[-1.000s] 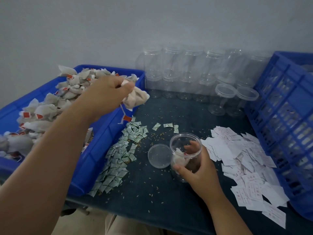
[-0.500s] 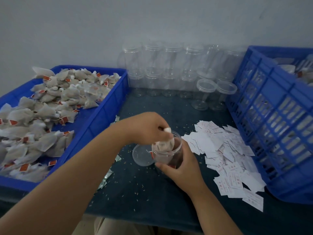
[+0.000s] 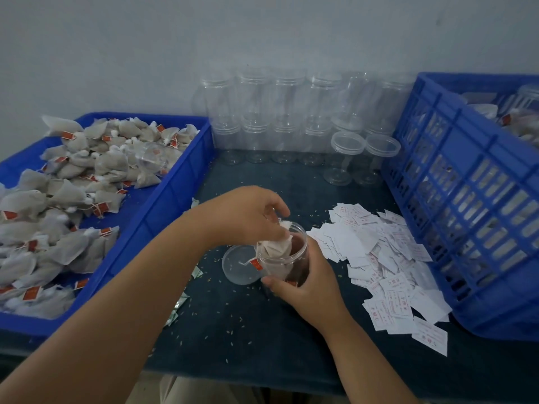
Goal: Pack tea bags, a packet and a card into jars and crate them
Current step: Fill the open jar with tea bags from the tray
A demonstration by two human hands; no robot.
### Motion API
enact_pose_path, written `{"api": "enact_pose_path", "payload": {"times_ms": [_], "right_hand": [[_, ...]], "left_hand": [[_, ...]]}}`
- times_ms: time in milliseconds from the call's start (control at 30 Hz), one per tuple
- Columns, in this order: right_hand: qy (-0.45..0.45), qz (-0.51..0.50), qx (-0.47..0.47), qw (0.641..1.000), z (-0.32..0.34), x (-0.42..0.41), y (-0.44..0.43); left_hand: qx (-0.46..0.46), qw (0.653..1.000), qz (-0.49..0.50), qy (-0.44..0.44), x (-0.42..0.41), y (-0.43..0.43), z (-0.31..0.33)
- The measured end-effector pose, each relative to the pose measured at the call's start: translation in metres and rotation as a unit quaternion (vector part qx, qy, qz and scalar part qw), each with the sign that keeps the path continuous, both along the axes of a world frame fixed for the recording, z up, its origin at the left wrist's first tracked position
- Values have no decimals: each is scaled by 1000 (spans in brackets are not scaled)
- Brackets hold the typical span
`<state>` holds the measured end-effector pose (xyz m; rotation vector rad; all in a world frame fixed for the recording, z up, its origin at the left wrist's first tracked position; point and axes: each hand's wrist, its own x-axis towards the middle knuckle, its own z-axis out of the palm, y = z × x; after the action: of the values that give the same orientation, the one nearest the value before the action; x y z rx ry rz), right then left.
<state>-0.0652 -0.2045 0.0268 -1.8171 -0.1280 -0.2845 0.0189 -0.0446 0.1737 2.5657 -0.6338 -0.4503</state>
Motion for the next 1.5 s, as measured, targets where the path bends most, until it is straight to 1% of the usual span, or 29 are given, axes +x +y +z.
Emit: {"api": "enact_pose_path", "payload": {"times_ms": [67,167,233,267,300,400,467,533,567,633,667,700,800,833,933,967,1000,1067,1133,1167,1267,1300,1367,1467,1500], "right_hand": [[-7,-2,-2,1000,0,0,0],[-2,3,-1,1000,-1,1,0],[4,8,4,1000,-2,1,-1],[3,7,5,1000,-3,2,-2],[1,5,8,1000,-3,2,-2],[-7,0,10,1000,-3,2,-2],[-7,4,3,1000,-4,2,-1],[-4,7,4,1000,-5,2,-2],[-5,8,6,1000,-4,2,-2],[-12,11,5,1000,-4,2,-2],[-14,12,5,1000,-4,2,-2],[-14,14,6,1000,-4,1,-2],[-12,17,0,1000,-4,1,-2],[-13,15,-2,1000,-4,2,-2],[-16,13,-10,1000,-4,1,-1],[-19,12,-13,1000,-5,1,0],[-25,10,-15,1000,-6,0,0],[-28,7,-18,999,-7,0,-1],[-20,6,-22,1000,-7,1,-1],[-17,8,-22,1000,-8,2,-1],[-13,14,-26,999,-9,2,-1],[-10,15,-27,999,-9,2,0],[-9,15,-30,999,-8,1,-1],[0,9,-28,1000,-9,1,-1],[4,9,-22,1000,-11,2,-1]], "left_hand": [[-30,999,9,-27,1,-3,-2],[-123,990,48,-54,2,-7,-2],[-144,983,66,-88,1,-10,-4],[-134,984,64,-97,0,-12,-6],[-105,989,51,-96,-1,-13,-8],[23,998,-31,-55,-8,-11,-13],[40,996,-67,-41,-12,-7,-8],[39,995,-75,-58,-15,-5,-3],[56,993,-83,-62,-17,-5,-2],[115,986,-116,-38,-22,-8,-3],[125,983,-129,-26,-25,-9,-5],[113,985,-129,-26,-27,-8,-6],[20,993,-84,-78,-28,9,-2],[24,991,-95,-89,-29,15,-2],[131,973,-171,-79,-34,23,-12],[148,968,-189,-69,-36,22,-18],[144,968,-196,-68,-39,20,-24],[80,975,-165,-123,-43,16,-35],[5,975,-95,-201,-45,14,-43],[-6,975,-68,-212,-45,12,-45],[-16,990,-8,-140,-39,8,-44],[-10,989,-6,-150,-38,7,-44],[21,977,-23,-212,-40,8,-42],[79,948,-89,-295,-52,11,-43],[103,942,-108,-300,-56,10,-46]]}}
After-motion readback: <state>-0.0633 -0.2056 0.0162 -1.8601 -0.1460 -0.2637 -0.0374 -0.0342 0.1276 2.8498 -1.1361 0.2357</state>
